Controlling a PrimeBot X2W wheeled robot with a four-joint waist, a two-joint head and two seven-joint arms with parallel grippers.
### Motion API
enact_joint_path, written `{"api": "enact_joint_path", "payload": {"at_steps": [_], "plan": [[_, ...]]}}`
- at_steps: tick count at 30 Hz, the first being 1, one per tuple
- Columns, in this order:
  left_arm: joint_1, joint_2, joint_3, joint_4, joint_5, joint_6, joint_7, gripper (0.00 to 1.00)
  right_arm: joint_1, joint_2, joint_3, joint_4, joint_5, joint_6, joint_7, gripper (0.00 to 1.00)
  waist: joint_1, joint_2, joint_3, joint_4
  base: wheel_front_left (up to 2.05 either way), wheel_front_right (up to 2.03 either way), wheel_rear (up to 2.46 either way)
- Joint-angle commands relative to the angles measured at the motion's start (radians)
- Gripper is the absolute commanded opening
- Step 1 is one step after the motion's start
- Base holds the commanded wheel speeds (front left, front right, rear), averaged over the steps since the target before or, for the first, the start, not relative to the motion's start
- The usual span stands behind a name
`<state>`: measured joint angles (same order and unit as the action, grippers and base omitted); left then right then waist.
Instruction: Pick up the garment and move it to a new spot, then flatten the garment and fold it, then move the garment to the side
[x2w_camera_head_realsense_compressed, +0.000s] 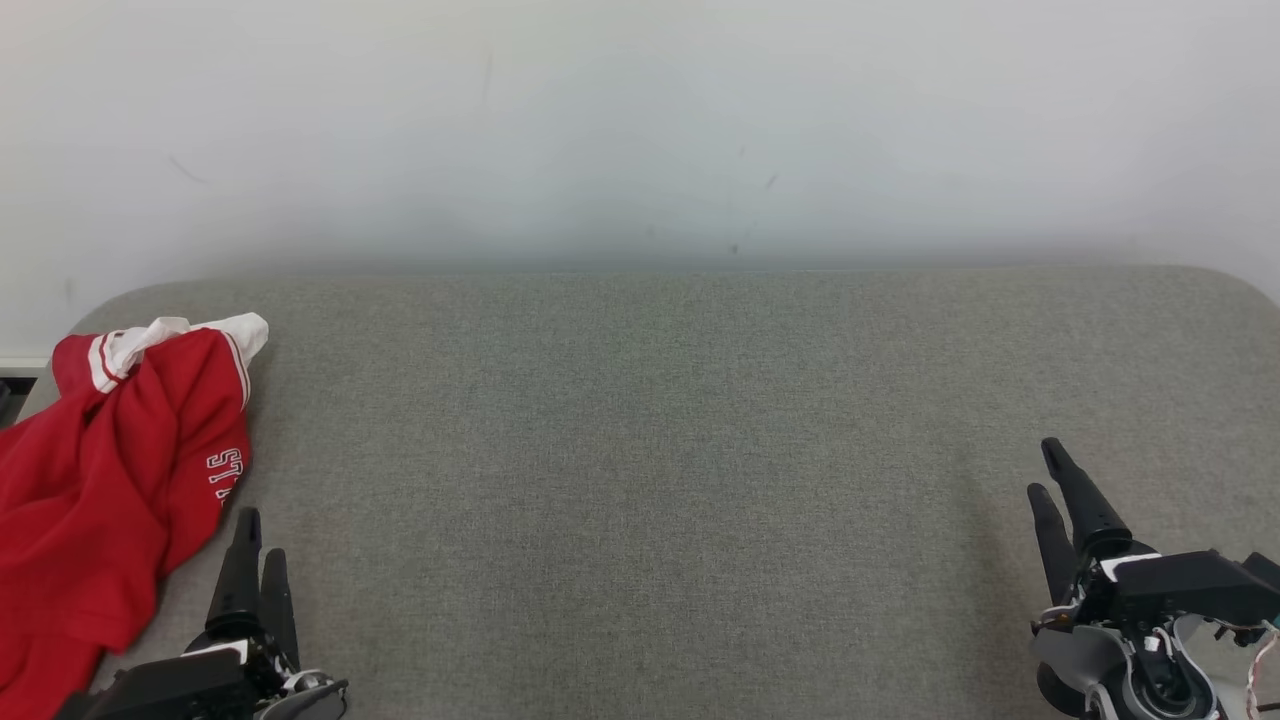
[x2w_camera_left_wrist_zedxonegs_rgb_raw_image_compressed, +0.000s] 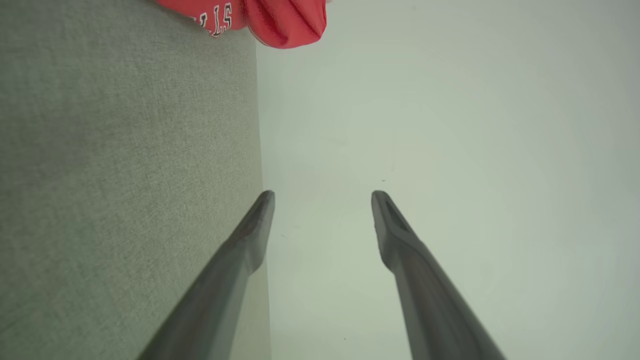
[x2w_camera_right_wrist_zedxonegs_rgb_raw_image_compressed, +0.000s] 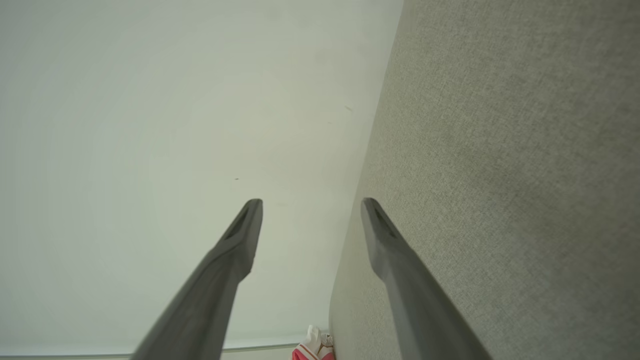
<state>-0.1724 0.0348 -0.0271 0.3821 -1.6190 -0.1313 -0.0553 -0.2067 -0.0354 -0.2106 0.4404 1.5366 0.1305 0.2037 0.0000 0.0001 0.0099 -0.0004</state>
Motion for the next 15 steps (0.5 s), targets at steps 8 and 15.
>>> {"api": "enact_joint_path", "payload": {"at_steps": [8, 15], "plan": [[0.002, 0.008, 0.028, -0.054, 0.120, 0.000, -0.030, 1.00, -0.027, -0.012, 0.052, -0.042, -0.139, 0.000, -0.062, 1.00, 0.0000, -0.0001, 0.000, -0.002, 0.00, 0.00, 0.00], [0.015, 0.009, 0.037, -0.088, 0.225, 0.013, -0.048, 1.00, -0.023, -0.011, 0.077, -0.063, -0.283, 0.000, -0.104, 1.00, 0.0000, -0.0001, 0.000, -0.003, 0.00, 0.00, 0.00]]}}
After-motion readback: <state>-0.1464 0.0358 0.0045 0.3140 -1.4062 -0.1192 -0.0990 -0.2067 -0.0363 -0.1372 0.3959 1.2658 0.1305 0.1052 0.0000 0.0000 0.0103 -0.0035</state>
